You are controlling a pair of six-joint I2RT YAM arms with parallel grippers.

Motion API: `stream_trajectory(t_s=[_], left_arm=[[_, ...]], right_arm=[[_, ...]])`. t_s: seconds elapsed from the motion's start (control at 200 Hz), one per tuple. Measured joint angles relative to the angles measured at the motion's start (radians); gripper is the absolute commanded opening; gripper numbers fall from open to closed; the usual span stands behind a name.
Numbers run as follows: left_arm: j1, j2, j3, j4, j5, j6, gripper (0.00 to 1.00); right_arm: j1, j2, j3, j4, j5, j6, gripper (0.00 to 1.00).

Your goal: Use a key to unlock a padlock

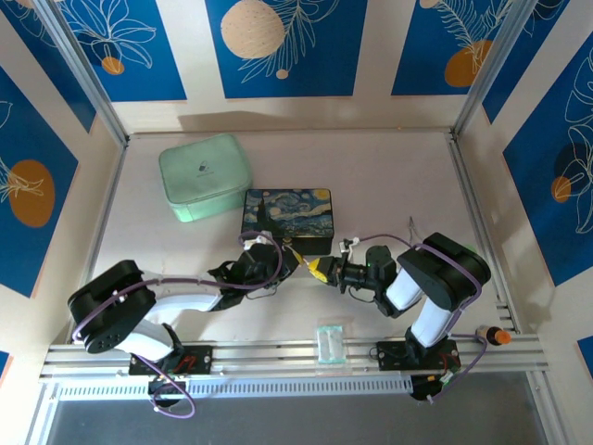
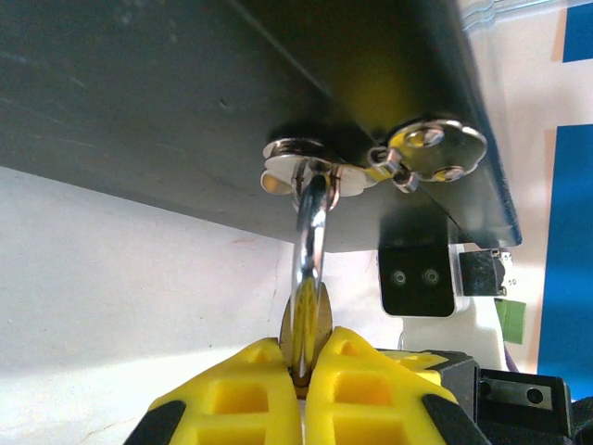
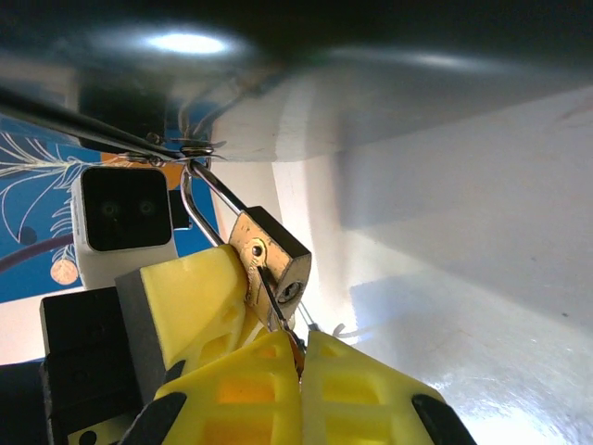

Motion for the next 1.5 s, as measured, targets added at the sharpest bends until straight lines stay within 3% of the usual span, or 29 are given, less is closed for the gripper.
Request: stream_trajectory(t_s=[1.501], left_arm=[[0.005, 0.0, 0.001, -0.008, -0.026, -0.026, 0.0]], right_arm=[[0.013, 0.052, 0.036, -0.011, -0.037, 0.003, 0.0]])
